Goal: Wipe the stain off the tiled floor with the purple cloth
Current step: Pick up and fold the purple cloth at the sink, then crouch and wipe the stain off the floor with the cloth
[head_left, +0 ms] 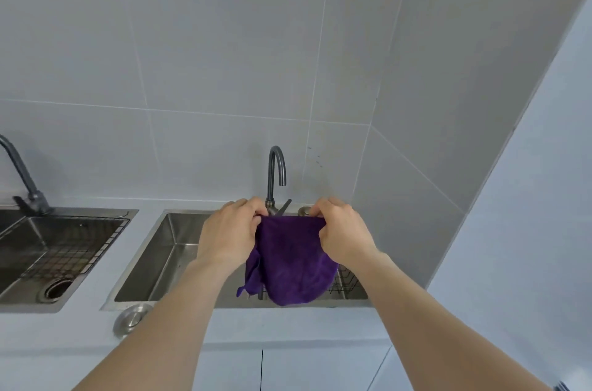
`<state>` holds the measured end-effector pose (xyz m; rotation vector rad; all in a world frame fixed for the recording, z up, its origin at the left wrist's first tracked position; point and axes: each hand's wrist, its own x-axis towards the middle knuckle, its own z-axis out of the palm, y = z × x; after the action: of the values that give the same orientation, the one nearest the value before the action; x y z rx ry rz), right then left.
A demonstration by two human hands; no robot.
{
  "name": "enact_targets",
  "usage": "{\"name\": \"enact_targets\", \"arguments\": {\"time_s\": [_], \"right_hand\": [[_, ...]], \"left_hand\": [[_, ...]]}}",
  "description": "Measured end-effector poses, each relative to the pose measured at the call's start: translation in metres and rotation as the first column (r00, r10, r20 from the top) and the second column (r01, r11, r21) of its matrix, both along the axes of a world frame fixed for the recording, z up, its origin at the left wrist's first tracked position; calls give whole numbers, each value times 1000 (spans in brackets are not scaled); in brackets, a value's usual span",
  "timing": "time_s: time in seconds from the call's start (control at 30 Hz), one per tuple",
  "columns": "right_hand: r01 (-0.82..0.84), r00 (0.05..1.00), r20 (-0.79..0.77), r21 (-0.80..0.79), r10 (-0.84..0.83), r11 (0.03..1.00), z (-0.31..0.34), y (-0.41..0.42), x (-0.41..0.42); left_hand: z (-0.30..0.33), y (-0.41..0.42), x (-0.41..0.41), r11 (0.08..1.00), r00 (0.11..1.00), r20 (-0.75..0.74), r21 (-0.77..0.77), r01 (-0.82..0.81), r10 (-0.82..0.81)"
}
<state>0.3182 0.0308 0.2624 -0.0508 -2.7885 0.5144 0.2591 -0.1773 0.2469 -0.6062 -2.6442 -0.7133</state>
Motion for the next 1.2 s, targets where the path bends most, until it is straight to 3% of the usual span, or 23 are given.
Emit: {"name": "enact_targets", "arguments": {"time_s": [0.4, 0.77, 1.2], "right_hand": [[3, 998, -60, 24, -2, 1000, 11, -5, 83], [62, 996, -69, 63, -57, 996, -17, 30, 176], [81, 986, 150, -16, -78, 997, -119, 43, 276]], "left_hand": [[14, -5, 72, 999, 1000, -9, -42, 19, -20], [-13, 30, 169, 996, 997, 69, -88, 23, -16], [-110, 39, 272, 985, 964, 264, -156, 75, -32]]}}
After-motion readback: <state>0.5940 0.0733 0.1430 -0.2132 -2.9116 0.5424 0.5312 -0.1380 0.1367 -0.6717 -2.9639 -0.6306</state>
